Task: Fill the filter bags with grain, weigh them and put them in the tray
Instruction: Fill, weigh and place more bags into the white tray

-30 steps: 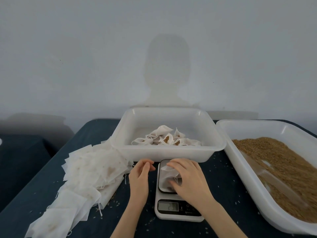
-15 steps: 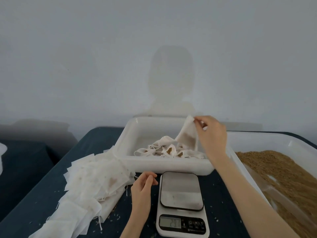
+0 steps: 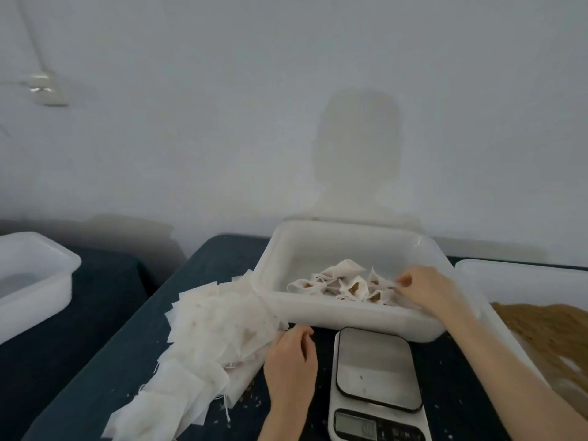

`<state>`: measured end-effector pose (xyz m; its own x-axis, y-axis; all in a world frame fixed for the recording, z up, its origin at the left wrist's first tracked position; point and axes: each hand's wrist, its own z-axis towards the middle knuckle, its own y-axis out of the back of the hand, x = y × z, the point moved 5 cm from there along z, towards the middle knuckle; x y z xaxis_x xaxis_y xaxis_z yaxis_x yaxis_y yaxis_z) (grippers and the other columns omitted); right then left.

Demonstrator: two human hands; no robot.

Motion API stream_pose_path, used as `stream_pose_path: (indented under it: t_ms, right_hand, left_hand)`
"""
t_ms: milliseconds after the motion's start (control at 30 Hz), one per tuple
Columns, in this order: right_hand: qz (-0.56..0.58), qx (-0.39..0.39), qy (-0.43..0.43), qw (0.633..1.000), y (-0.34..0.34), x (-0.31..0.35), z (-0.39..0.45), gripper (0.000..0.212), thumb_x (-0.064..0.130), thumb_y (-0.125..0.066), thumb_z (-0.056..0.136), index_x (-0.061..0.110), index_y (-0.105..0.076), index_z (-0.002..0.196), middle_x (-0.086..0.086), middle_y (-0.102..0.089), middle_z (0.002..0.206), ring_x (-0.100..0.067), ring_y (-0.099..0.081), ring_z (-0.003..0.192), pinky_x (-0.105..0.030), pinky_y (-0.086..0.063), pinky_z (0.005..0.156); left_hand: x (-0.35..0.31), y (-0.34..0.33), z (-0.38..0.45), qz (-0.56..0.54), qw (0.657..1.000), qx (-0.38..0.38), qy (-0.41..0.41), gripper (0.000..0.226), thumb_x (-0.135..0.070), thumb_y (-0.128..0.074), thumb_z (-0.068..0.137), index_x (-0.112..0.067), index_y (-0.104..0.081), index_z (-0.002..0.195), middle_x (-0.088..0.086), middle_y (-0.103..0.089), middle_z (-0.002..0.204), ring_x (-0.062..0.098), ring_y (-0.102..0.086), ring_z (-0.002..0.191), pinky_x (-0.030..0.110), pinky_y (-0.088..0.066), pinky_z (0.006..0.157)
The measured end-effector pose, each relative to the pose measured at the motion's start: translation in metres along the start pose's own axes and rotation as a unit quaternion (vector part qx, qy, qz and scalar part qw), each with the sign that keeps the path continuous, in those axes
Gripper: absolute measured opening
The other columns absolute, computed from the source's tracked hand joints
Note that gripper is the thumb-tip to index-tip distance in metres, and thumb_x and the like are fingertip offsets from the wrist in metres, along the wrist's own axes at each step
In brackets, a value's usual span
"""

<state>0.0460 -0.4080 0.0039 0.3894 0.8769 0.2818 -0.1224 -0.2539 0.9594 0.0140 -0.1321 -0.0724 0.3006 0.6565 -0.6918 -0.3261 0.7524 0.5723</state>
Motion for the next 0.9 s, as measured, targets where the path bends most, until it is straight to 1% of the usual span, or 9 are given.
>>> stream_pose_path:
  t_ms: [100, 167, 233, 333, 433, 533, 667, 800, 900]
  right_hand:
    - [0.009, -0.062, 0.003, 0.998, 0.007, 0.006, -0.008, 0.027, 0.036, -0.057, 0.093, 0.026, -0.066, 0.116, 0.004, -0.065, 0.119, -0.018, -0.060, 0.108, -0.029, -0.044, 0.085]
    - [0.017, -0.093, 0.016, 0.995, 0.010, 0.015, -0.018, 0.022, 0.037, -0.054, 0.094, 0.029, -0.068, 0.108, 0.006, -0.067, 0.112, -0.016, -0.061, 0.101, -0.028, -0.046, 0.079]
    - [0.037, -0.117, 0.037, 0.992, 0.010, 0.025, -0.032, 0.020, 0.037, -0.052, 0.094, 0.031, -0.070, 0.102, 0.007, -0.069, 0.105, -0.017, -0.063, 0.095, -0.028, -0.047, 0.075]
    - [0.078, -0.128, 0.066, 0.986, 0.007, 0.039, -0.055, 0.017, 0.037, -0.053, 0.094, 0.033, -0.069, 0.097, 0.009, -0.069, 0.101, -0.015, -0.063, 0.092, -0.029, -0.049, 0.076]
    - [0.113, -0.135, 0.105, 0.979, 0.003, 0.052, -0.080, 0.015, 0.035, -0.056, 0.093, 0.037, -0.069, 0.101, 0.018, -0.066, 0.099, -0.009, -0.060, 0.091, -0.027, -0.048, 0.076]
    - [0.128, -0.122, 0.166, 0.970, -0.005, 0.066, -0.108, 0.018, 0.035, -0.057, 0.093, 0.039, -0.067, 0.108, 0.026, -0.059, 0.090, 0.002, -0.057, 0.083, -0.019, -0.049, 0.077]
    - [0.166, -0.044, 0.205, 0.964, -0.027, 0.084, -0.134, 0.020, 0.040, -0.058, 0.092, 0.043, -0.065, 0.110, 0.029, -0.058, 0.083, 0.009, -0.057, 0.080, -0.013, -0.051, 0.074]
    - [0.227, 0.008, 0.230, 0.946, -0.039, 0.107, -0.147, 0.019, 0.037, -0.059, 0.092, 0.040, -0.068, 0.109, 0.030, -0.060, 0.083, 0.007, -0.059, 0.083, -0.012, -0.050, 0.075]
    - [0.331, 0.018, 0.232, 0.915, -0.036, 0.119, -0.150, 0.016, 0.026, -0.063, 0.091, 0.032, -0.074, 0.101, 0.020, -0.069, 0.083, 0.003, -0.061, 0.080, -0.013, -0.048, 0.073]
  left_hand:
    - [0.010, 0.018, 0.009, 0.074, 0.991, -0.106, -0.025, 0.026, 0.003, -0.077, 0.067, -0.017, -0.071, 0.083, -0.005, -0.068, 0.081, 0.017, -0.059, 0.077, 0.029, -0.046, 0.064]
    - [0.030, 0.023, 0.017, 0.146, 0.983, -0.088, 0.065, 0.036, 0.004, -0.072, 0.072, -0.017, -0.070, 0.101, 0.004, -0.064, 0.112, 0.028, -0.055, 0.102, 0.039, -0.042, 0.081]
    - [0.043, 0.028, 0.020, 0.228, 0.967, -0.048, 0.099, 0.039, -0.012, -0.063, 0.085, -0.025, -0.060, 0.122, 0.001, -0.049, 0.135, 0.025, -0.042, 0.120, 0.035, -0.031, 0.094]
    - [0.048, 0.033, 0.024, 0.250, 0.966, -0.011, 0.066, 0.029, -0.032, -0.050, 0.096, -0.036, -0.057, 0.124, -0.013, -0.049, 0.134, 0.015, -0.042, 0.120, 0.026, -0.030, 0.092]
    - [0.044, 0.041, 0.028, 0.255, 0.965, 0.004, 0.066, 0.023, -0.031, -0.052, 0.097, -0.031, -0.067, 0.114, -0.013, -0.065, 0.115, 0.015, -0.052, 0.106, 0.027, -0.034, 0.081]
    - [0.037, 0.060, 0.023, 0.173, 0.979, -0.097, 0.051, 0.008, -0.014, -0.072, 0.084, -0.008, -0.076, 0.088, 0.007, -0.073, 0.092, 0.032, -0.061, 0.087, 0.039, -0.043, 0.067]
    - [0.025, 0.087, 0.016, 0.044, 0.969, -0.216, 0.112, 0.014, -0.016, -0.065, 0.090, -0.007, -0.074, 0.086, 0.006, -0.067, 0.103, 0.028, -0.055, 0.092, 0.036, -0.042, 0.067]
    - [-0.001, 0.085, 0.006, -0.206, 0.950, -0.167, 0.163, 0.018, -0.031, -0.054, 0.093, -0.020, -0.069, 0.088, -0.016, -0.060, 0.094, 0.011, -0.057, 0.091, 0.018, -0.038, 0.068]
    - [-0.024, 0.068, -0.002, -0.349, 0.912, -0.077, 0.200, 0.028, -0.031, -0.055, 0.093, -0.013, -0.062, 0.074, 0.001, -0.064, 0.079, 0.011, -0.057, 0.072, 0.029, -0.048, 0.068]
